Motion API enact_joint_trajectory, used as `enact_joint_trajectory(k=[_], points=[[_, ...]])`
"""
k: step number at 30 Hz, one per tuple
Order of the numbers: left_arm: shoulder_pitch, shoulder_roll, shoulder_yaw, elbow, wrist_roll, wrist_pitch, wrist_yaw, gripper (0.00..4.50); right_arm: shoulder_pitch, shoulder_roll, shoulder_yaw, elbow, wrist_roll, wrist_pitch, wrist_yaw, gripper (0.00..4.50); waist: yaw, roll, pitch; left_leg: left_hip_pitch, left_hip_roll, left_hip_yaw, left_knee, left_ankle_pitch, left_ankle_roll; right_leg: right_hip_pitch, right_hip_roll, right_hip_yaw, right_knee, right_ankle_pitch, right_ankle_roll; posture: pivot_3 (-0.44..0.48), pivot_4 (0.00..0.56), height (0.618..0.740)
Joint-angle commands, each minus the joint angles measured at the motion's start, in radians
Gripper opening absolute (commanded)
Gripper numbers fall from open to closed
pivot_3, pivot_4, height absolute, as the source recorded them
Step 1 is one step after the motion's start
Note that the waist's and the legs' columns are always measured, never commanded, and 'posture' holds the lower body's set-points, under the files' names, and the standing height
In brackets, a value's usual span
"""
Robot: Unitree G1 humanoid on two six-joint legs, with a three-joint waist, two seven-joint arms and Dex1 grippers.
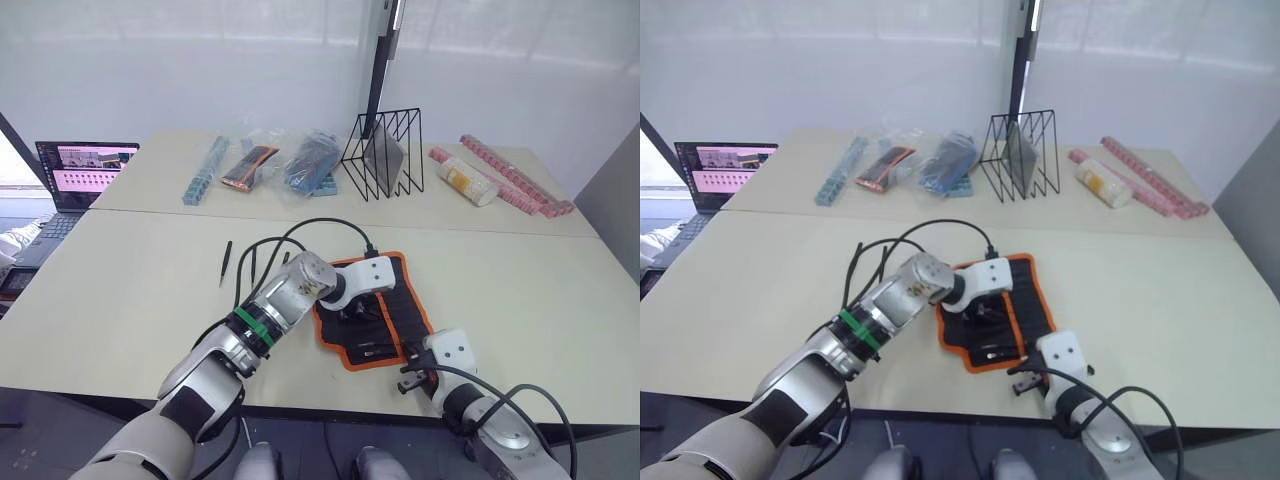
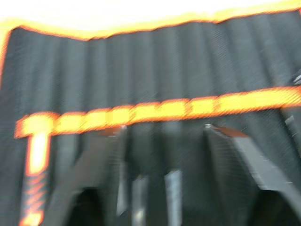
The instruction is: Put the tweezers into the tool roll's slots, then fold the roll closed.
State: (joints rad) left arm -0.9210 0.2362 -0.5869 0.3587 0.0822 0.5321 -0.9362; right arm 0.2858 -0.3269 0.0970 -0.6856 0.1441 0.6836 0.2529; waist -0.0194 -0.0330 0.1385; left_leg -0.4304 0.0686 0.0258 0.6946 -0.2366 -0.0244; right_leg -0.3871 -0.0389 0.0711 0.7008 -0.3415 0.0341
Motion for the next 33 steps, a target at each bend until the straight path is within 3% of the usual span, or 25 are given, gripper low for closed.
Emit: enact_joint_trajectory(k=[1, 5, 9, 13, 18, 22, 26, 33], points=[[0.014, 0.051, 0.052, -0.142, -0.011, 0.041, -0.029, 4.47, -0.004, 0.006, 0.015, 0.043, 0.034, 0.17, -0.002, 0.0, 0.0, 0.0, 0.0, 0.0, 0.0, 0.0, 0.0, 0.0, 0.0, 0.0, 0.0, 0.0, 0.0, 0.0, 0.0, 0.0, 0.15, 0.684], [0.075, 0.143, 0.14, -0.318, -0.073, 0.14, -0.06, 4.49, -0.037, 0.002, 0.005, 0.027, 0.045, 0.242, -0.008, 0.0, -0.003, 0.0, 0.0, 0.0, 0.0, 0.0, 0.0, 0.0, 0.0, 0.0, 0.0, 0.0, 0.0, 0.0, 0.0, 0.0, 0.15, 0.684], [0.194, 0.217, 0.334, -0.461, -0.171, 0.193, -0.024, 4.49, -0.052, -0.011, 0.0, 0.037, 0.042, 0.262, -0.009, 0.0, -0.008, 0.0, 0.0, 0.001, 0.001, 0.0, 0.0, 0.0, 0.0, 0.0, 0.0, 0.0, 0.001, 0.0, 0.0, 0.0, 0.15, 0.684], [0.365, 0.292, 0.496, -0.545, -0.196, 0.061, 0.04, 4.49, -0.062, -0.02, -0.006, 0.051, 0.045, 0.255, -0.002, 0.0, -0.007, -0.001, -0.001, 0.003, 0.001, 0.0, 0.0, 0.0, 0.0, 0.002, 0.0, 0.0, 0.001, 0.0, 0.0, 0.0, 0.15, 0.684], [0.681, 0.41, 0.748, -0.717, -0.29, 0.143, 0.056, 4.49, -0.063, -0.041, -0.028, 0.081, 0.047, 0.229, 0.015, 0.0, -0.014, -0.003, -0.001, 0.005, 0.002, 0.001, -0.002, 0.0, 0.0, 0.002, -0.001, 0.0, 0.001, 0.0, 0.0, 0.0, 0.15, 0.684], [0.878, 0.423, 0.882, -0.794, -0.294, 0.14, 0.123, 4.49, -0.062, -0.059, -0.045, 0.101, 0.051, 0.208, 0.034, 0.0, 0.001, -0.01, -0.004, 0.008, 0.001, 0.001, -0.001, 0.0, 0.0, 0.002, -0.003, -0.002, 0.0, 0.0, 0.0, 0.0, 0.15, 0.684], [1.076, 0.365, 1.04, -0.897, -0.326, 0.159, 0.198, 4.49, -0.069, -0.088, -0.062, 0.125, 0.058, 0.179, 0.069, 0.0, 0.007, -0.015, -0.006, 0.009, 0.001, 0.002, -0.001, 0.0, -0.001, 0.003, -0.006, -0.001, -0.001, 0.0, -0.001, 0.0, 0.15, 0.684], [1.263, 0.315, 1.178, -0.962, -0.356, 0.146, 0.265, 4.49, -0.09, -0.113, -0.065, 0.167, 0.064, 0.153, 0.104, 0.0, 0.008, -0.02, -0.008, 0.01, 0.002, 0.002, -0.001, 0.0, -0.001, 0.003, -0.006, -0.002, -0.002, -0.001, -0.002, 0.0, 0.15, 0.684]])
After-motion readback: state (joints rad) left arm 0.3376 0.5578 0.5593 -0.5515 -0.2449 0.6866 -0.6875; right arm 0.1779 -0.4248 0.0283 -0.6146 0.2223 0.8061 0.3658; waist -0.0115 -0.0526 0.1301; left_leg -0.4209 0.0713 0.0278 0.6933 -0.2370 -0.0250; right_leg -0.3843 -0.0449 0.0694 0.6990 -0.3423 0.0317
